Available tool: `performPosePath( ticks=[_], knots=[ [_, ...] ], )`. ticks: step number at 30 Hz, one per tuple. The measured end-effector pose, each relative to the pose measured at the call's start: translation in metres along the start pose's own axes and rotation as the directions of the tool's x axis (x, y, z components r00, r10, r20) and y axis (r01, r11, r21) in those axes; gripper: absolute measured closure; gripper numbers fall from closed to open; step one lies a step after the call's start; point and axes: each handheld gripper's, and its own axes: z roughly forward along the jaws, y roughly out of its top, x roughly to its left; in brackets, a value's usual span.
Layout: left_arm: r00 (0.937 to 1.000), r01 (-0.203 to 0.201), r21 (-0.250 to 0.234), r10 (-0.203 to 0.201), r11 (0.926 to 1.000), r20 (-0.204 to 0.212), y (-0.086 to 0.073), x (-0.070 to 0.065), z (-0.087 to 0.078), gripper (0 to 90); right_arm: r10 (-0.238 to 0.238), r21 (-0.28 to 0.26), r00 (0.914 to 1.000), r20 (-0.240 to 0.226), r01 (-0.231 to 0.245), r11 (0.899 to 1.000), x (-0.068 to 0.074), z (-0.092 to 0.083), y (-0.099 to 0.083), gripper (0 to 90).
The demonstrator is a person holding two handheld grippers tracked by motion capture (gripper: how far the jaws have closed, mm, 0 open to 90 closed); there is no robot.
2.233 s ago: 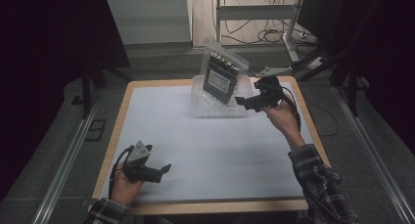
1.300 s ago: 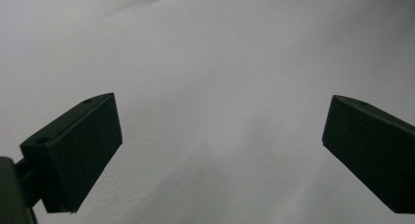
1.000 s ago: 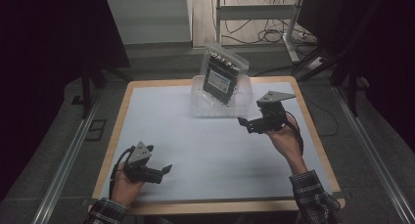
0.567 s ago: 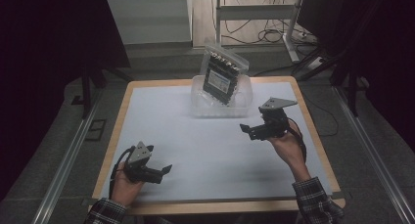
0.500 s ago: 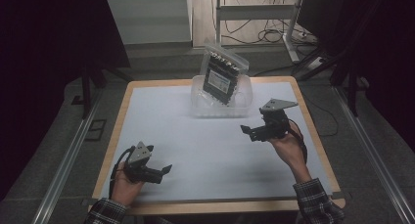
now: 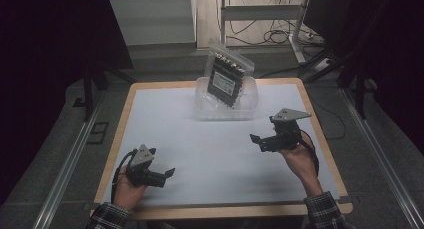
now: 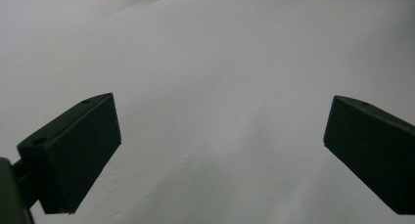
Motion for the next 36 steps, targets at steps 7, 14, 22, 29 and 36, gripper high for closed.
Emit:
performPosePath(
  ticks=[7,14,22,29,36],
  knots=[
    [1.0,-0.001,0.002,0.001,1.0,0.0,0.0,0.0,0.0,0.1,0.023,-0.003,0.9997,-0.001,-0.023,1.0,0.001,-0.009,-0.015,3.5],
    [1.0,-0.002,0.004,0.002,1.0,0.001,0.0,0.0,0.001,0.1,0.045,-0.04,0.9987,0.024,-0.044,0.998,0.003,-0.026,-0.035,3.8],
    [1.0,-0.002,0.006,0.002,1.0,0.002,0.0,0.0,0.001,0.1,0.057,-0.059,0.997,0.053,-0.054,0.997,0.005,-0.038,-0.055,3.7],
    [1.0,-0.002,0.007,0.002,1.0,0.002,0.0,0.0,0.001,0.1,0.056,-0.049,0.9957,0.074,-0.053,0.997,0.008,-0.044,-0.066,3.8],
    [1.0,-0.004,0.009,0.004,1.0,0.002,0.0,0.0,0.001,0.1,0.069,-0.033,0.9947,0.077,-0.067,0.997,0.008,-0.045,-0.081,3.8]
  ],
)
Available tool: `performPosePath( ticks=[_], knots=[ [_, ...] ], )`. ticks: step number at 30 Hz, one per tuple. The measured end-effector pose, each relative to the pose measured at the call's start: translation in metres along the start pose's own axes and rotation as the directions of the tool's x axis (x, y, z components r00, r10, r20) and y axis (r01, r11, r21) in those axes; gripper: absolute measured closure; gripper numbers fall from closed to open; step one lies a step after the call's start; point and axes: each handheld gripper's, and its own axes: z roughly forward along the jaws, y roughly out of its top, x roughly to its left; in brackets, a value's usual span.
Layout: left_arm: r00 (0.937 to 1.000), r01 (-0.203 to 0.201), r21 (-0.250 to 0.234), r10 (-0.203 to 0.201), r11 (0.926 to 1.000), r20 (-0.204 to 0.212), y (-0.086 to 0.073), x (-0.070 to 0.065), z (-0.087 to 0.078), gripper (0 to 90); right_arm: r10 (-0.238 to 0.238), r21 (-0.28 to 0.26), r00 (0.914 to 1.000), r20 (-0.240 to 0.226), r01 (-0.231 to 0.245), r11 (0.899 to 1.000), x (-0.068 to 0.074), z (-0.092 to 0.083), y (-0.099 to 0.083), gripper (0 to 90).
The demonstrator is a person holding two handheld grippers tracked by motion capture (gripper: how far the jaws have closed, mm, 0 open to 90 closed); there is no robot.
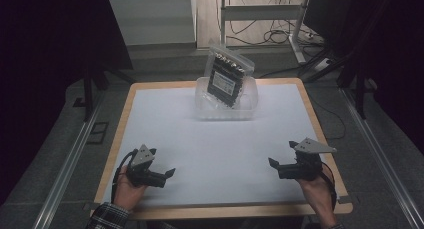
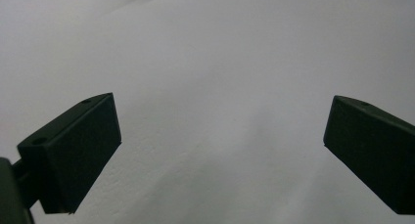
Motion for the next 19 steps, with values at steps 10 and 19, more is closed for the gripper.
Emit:
performPosePath(
  ticks=[10,19],
  knots=[
    [1.0,-0.003,0.004,0.003,1.0,0.001,0.0,-0.001,0.0,0.1,0.008,0.044,0.9997,0.025,-0.009,0.999,-0.007,0.003,-0.018,3.7],
    [1.0,-0.008,0.009,0.008,0.9999,-0.002,0.0,-0.001,0.001,0.1,0.02,0.06,0.9994,0.027,-0.022,0.998,-0.011,0.006,-0.022,3.6]
  ],
)
